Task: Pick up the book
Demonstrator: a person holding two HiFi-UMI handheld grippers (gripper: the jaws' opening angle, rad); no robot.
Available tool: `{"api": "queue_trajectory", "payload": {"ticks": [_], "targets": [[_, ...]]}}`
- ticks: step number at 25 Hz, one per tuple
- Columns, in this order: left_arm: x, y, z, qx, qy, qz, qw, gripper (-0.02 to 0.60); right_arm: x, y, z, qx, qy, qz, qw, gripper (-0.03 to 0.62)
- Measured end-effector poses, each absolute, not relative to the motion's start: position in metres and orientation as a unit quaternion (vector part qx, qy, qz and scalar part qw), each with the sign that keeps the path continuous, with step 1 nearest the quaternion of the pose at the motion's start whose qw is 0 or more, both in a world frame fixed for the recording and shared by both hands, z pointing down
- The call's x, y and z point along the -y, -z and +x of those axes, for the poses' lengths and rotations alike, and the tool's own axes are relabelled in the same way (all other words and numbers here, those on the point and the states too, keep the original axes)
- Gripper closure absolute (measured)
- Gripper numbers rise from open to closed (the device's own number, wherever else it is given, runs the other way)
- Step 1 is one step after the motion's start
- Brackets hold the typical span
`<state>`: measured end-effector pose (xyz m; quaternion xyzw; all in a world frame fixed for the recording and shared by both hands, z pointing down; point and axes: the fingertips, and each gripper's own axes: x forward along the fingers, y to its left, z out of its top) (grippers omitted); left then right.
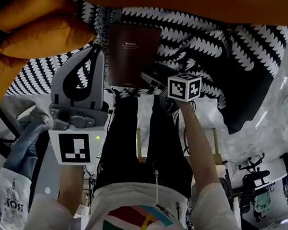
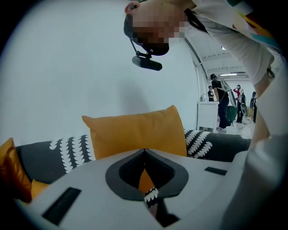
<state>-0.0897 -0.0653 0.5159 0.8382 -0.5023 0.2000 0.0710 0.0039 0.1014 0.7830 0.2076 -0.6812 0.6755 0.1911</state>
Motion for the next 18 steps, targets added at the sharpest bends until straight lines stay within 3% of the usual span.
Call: {"api": "queue_trajectory", "payload": {"ticks": [10,15,18], "targets": [[0.067,-0.523,-0.100,0.521,-0.204,0.825,0.078,0.574,-0.083,-0.766,-0.028,0.689,-0.699,0.115,0.154,0.275],[0.060,-0.524,-0.122,0.530,-0.210,0.818,0.079,0.574,-0.057,-0.741,-0.058,0.696,-0.708,0.093,0.077,0.354],[0.058,-0.532,-0.126,0.535,-0.219,0.812,0.079,0.574,-0.056,-0.737,-0.087,0.708,-0.698,0.050,0.091,0.372]]}}
